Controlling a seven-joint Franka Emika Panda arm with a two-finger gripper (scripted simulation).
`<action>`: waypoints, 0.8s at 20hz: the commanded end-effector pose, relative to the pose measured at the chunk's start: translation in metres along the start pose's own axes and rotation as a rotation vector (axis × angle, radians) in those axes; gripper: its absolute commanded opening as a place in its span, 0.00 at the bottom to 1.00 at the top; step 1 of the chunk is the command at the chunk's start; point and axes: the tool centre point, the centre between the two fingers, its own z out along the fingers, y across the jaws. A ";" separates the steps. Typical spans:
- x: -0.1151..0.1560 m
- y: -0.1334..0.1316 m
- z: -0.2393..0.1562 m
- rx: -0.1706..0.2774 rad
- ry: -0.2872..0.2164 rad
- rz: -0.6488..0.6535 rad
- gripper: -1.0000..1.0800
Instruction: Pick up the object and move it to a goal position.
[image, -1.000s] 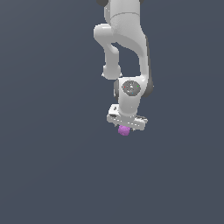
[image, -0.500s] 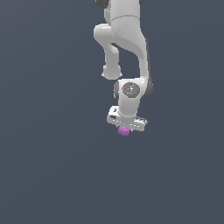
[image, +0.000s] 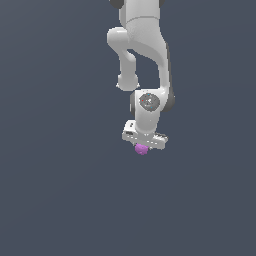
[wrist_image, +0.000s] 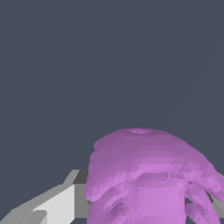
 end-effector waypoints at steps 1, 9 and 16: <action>-0.001 0.002 -0.005 0.000 0.001 0.000 0.00; -0.010 0.016 -0.038 0.000 0.001 0.000 0.00; -0.024 0.038 -0.089 0.001 0.000 0.000 0.00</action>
